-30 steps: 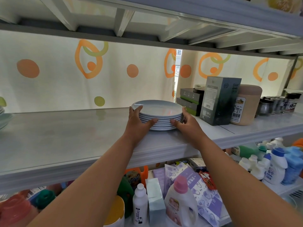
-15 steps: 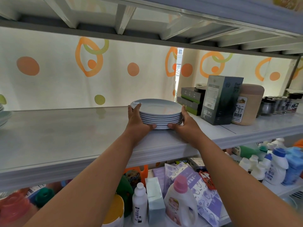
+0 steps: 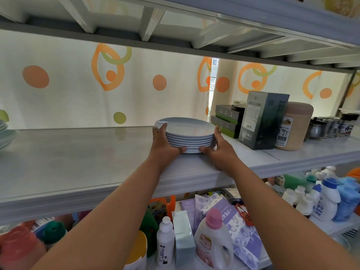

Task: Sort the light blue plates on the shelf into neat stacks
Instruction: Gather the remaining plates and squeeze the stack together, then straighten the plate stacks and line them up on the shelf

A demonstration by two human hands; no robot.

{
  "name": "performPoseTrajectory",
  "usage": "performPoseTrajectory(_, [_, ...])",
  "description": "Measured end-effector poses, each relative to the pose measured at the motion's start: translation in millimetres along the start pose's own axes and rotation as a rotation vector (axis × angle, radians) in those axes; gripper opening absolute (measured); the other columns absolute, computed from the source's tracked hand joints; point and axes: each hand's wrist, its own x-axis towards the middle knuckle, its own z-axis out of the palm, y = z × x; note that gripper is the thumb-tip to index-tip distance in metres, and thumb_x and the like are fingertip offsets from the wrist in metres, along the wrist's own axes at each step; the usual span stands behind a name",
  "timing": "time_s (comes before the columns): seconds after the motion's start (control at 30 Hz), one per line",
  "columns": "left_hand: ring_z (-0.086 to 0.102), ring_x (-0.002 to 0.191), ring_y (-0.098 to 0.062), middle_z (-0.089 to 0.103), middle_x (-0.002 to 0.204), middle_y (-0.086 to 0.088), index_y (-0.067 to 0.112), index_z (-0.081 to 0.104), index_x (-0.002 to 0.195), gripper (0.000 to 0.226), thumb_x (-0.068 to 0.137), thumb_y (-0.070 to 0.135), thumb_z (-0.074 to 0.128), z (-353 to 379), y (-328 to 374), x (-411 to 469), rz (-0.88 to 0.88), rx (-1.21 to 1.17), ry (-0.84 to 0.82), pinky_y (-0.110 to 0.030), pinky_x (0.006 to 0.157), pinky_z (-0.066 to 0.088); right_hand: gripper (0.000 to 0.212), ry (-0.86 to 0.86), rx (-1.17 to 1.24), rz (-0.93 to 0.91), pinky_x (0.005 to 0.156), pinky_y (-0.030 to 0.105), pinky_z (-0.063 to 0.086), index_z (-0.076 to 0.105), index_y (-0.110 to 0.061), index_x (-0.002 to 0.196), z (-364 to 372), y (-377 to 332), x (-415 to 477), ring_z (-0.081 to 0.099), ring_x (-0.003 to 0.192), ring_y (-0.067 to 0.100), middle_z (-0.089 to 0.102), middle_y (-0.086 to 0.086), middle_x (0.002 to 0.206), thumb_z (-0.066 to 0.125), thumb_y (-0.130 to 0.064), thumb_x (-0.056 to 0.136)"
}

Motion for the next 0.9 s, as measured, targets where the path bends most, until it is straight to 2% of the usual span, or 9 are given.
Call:
performPoseTrajectory(0.1, [0.023,0.137,-0.021,0.02,0.148,-0.009,0.015,0.022,0.143,0.095,0.068,0.02,0.08,-0.7,0.3,-0.5,-0.007,0.006,0.006,-0.028,0.109,0.023,0.086,0.071,-0.011,-0.027,0.111,0.031,0.03,0.013,-0.013,0.151,0.6,-0.9,-3.8,0.03,0.141,0.025,0.025,0.008,0.156,0.067,-0.027,0.085])
performPoseTrajectory(0.2, [0.023,0.137,-0.021,0.019,0.148,-0.009,0.014,0.021,0.143,0.095,0.068,0.02,0.08,-0.7,2.6,-1.2,-0.003,0.021,0.004,-0.028,0.11,0.023,0.086,0.1,0.017,-0.043,0.108,0.032,0.035,0.019,-0.012,0.149,-0.2,-1.5,-5.1,0.034,0.138,0.027,0.03,0.01,0.154,0.07,-0.026,0.082])
performPoseTrajectory(0.37, [0.016,0.141,-0.022,0.005,0.154,-0.009,0.013,0.02,0.144,0.096,0.069,0.021,0.079,-2.4,4.9,-2.5,0.002,0.051,-0.006,-0.027,0.111,0.019,0.088,0.099,0.036,-0.043,0.109,0.033,0.035,0.018,-0.012,0.149,-0.7,0.2,-4.5,0.034,0.139,0.026,0.03,0.01,0.154,0.071,-0.028,0.081])
performPoseTrajectory(0.53, [0.014,0.143,-0.022,0.004,0.156,-0.01,0.013,0.019,0.144,0.097,0.069,0.023,0.079,-2.5,5.8,-2.6,-0.021,0.073,-0.006,-0.029,0.113,0.018,0.09,0.095,0.041,-0.038,0.108,0.033,0.035,0.016,-0.012,0.15,-0.6,0.3,-3.9,0.033,0.139,0.026,0.029,0.01,0.154,0.071,-0.028,0.081])
performPoseTrajectory(0.73, [0.009,0.144,-0.024,0.003,0.157,-0.012,0.013,0.007,0.147,0.1,0.073,0.021,0.076,-5.7,11.2,-9.4,-0.033,0.105,-0.009,-0.03,0.114,0.015,0.092,0.03,0.008,-0.012,0.113,0.032,0.027,0.009,-0.011,0.151,-2.1,-1.4,-4.2,0.024,0.144,0.025,0.018,0.008,0.159,0.068,-0.031,0.083])
performPoseTrajectory(0.83, [0.017,0.143,-0.024,0.015,0.156,-0.013,0.012,0.017,0.146,0.089,0.077,0.023,0.072,-16.8,11.1,-17.0,-0.033,0.081,0.032,-0.035,0.116,0.019,0.082,0.086,-0.072,-0.055,0.116,0.033,0.021,0.016,-0.008,0.15,-0.4,-5.2,-7.6,0.017,0.146,0.025,0.016,0.01,0.159,0.066,-0.023,0.086])
performPoseTrajectory(0.9, [0.023,0.141,-0.023,0.025,0.153,-0.011,0.011,0.024,0.144,0.078,0.08,0.022,0.068,-31.7,12.2,-23.6,-0.028,0.063,0.097,-0.034,0.115,0.022,0.066,0.255,-0.118,-0.163,0.117,0.032,0.017,0.028,-0.008,0.146,9.4,-12.9,-15.9,0.017,0.146,0.026,0.023,0.011,0.157,0.06,-0.012,0.089])
